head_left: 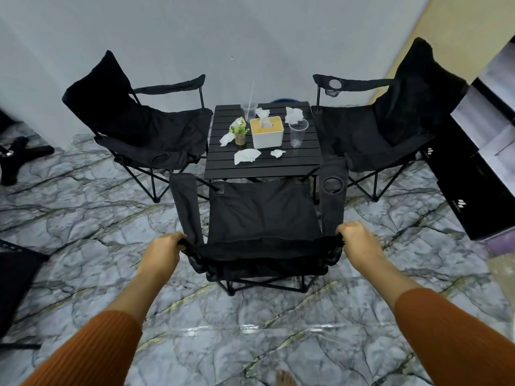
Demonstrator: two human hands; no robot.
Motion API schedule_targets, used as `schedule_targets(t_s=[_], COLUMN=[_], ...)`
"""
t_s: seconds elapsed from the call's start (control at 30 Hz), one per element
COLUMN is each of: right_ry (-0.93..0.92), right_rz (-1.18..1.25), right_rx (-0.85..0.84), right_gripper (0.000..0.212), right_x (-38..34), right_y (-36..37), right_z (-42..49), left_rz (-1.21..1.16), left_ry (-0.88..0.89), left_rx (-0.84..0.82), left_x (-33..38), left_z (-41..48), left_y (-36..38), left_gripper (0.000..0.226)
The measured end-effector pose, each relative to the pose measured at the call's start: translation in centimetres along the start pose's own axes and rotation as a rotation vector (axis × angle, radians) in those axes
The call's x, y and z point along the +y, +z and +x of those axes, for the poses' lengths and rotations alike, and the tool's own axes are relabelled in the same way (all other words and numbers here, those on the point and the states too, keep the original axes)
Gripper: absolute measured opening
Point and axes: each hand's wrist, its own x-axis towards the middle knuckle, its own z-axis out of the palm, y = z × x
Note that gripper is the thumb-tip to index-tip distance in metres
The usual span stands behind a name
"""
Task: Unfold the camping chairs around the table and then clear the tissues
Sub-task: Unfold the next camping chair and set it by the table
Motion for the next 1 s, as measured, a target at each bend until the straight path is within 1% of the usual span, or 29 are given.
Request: schedule_targets(t_s=[0.13, 0.23, 0.27, 0.33, 0.4, 0.5, 0.57, 0.63, 0.7, 0.77, 0.8, 0.83, 0.9, 0.97, 1.0], right_ry=[-0.013, 0.005, -0.005, -0.089, -0.194, -0.249, -0.287, -0.307, -0.284, -0.237, -0.218, -0.2, -0.163, -0.139, -0.131], right_rz=[-0.007, -0.06, -0.089, -0.111, -0.091, -0.119, -0.118, -0.081, 0.001, 0.128, 0.192, 0.242, 0.314, 0.38, 0.408], right_rx=[-0.023, -0.052, -0.045, 0.015, 0.052, -0.036, -0.099, -0.133, -0.238, -0.37, -0.397, -0.384, -0.302, -0.243, -0.236], right_gripper=[0.037, 0.034, 0.029, 0.016, 0.019, 0.027, 0.028, 0.026, 0.027, 0.035, 0.04, 0.045, 0.048, 0.046, 0.042], right_x=[0.8, 1.0, 0.8, 0.4, 0.4, 1.5, 2.1, 2.1, 2.0, 2.1, 2.2, 2.2, 1.8, 0.6, -0.3], right_y=[-0.1, -0.1, -0.1, 0.2, 0.5, -0.2, -0.9, -1.4, -2.0, -3.0, -3.6, -4.0, -4.8, -5.0, -4.7], right_z=[-0.3, -0.9, -1.2, -1.6, -2.0, -2.2, -2.2, -1.8, -1.1, -0.1, 0.6, 1.4, 3.3, 5.6, 7.0], left_rz=[-0.001, 0.051, 0.094, 0.147, 0.136, 0.166, 0.178, 0.168, 0.149, 0.104, 0.057, -0.003, -0.114, -0.167, -0.154], left_ry=[-0.013, 0.004, 0.035, 0.145, 0.225, 0.252, 0.249, 0.232, 0.214, 0.191, 0.164, 0.129, 0.072, 0.047, 0.051], left_rx=[0.004, -0.017, -0.03, -0.068, -0.129, -0.206, -0.274, -0.325, -0.414, -0.522, -0.556, -0.57, -0.537, -0.462, -0.42], left_x=[0.7, 1.0, 1.1, 1.4, 1.9, 1.8, 1.6, 1.8, 2.1, 2.1, 2.0, 2.0, 2.2, 3.0, 3.6], left_z=[-0.1, -0.7, -1.1, -1.6, -1.7, -1.5, -1.5, -1.2, -0.5, 0.8, 1.6, 2.6, 4.6, 6.9, 8.2], left_y=[0.1, -0.3, -0.7, -1.2, -1.7, -2.3, -2.9, -3.4, -4.2, -5.3, -6.1, -6.9, -8.4, -8.7, -8.4], left_gripper=[0.026, 0.023, 0.022, 0.023, 0.025, 0.02, 0.021, 0.021, 0.024, 0.032, 0.034, 0.035, 0.036, 0.036, 0.036])
